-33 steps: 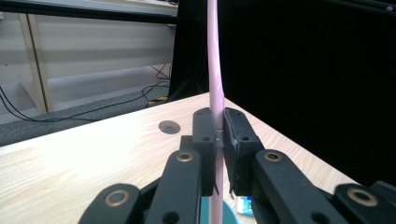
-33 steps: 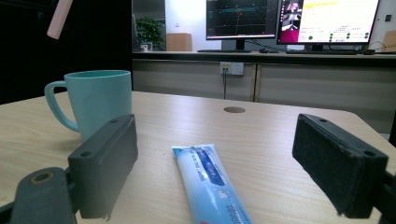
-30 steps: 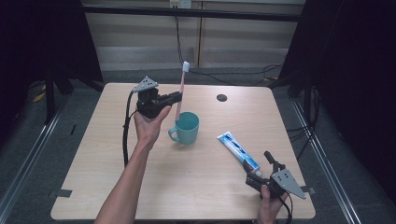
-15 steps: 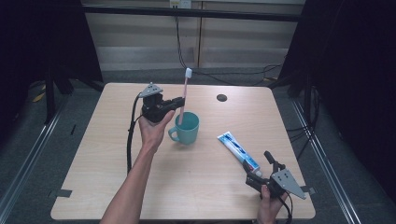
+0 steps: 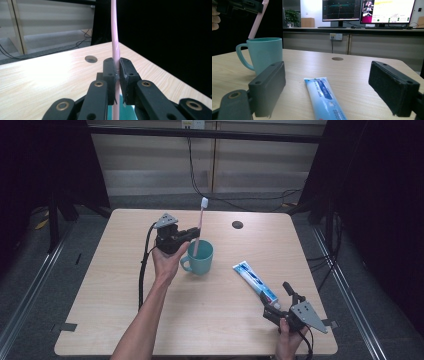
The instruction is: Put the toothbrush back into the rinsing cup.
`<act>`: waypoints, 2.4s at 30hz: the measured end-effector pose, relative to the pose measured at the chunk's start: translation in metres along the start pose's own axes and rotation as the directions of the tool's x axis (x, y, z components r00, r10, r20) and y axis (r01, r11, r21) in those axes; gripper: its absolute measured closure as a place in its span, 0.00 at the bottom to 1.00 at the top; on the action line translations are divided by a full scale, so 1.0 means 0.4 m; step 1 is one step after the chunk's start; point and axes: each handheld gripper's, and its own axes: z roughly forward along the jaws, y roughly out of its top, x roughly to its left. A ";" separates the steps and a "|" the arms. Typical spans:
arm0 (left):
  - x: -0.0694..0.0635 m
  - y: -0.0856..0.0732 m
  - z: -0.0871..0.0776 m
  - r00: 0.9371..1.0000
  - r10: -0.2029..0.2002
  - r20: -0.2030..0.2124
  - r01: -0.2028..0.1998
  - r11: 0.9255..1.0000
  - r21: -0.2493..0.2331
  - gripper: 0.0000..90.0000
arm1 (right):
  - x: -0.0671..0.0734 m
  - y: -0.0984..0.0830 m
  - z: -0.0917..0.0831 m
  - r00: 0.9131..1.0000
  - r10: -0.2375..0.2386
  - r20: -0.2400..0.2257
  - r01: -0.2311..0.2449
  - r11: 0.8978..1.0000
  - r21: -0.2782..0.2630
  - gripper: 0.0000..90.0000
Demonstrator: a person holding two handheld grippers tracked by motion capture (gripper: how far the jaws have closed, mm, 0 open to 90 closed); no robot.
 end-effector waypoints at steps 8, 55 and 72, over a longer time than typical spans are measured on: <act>0.004 -0.020 0.006 1.000 -0.012 0.009 0.011 1.000 0.025 0.93 | 0.000 0.000 0.000 1.000 0.002 0.000 -0.002 1.000 0.001 0.15; -0.007 -0.064 -0.141 0.994 0.110 0.003 -0.110 0.994 0.009 0.22 | 0.000 0.000 0.000 1.000 0.001 0.001 -0.001 1.000 0.001 0.15; -0.003 -0.152 -0.213 0.994 0.106 -0.031 -0.106 0.994 0.011 0.21 | 0.000 0.000 0.000 1.000 0.001 0.004 -0.001 1.000 0.001 0.15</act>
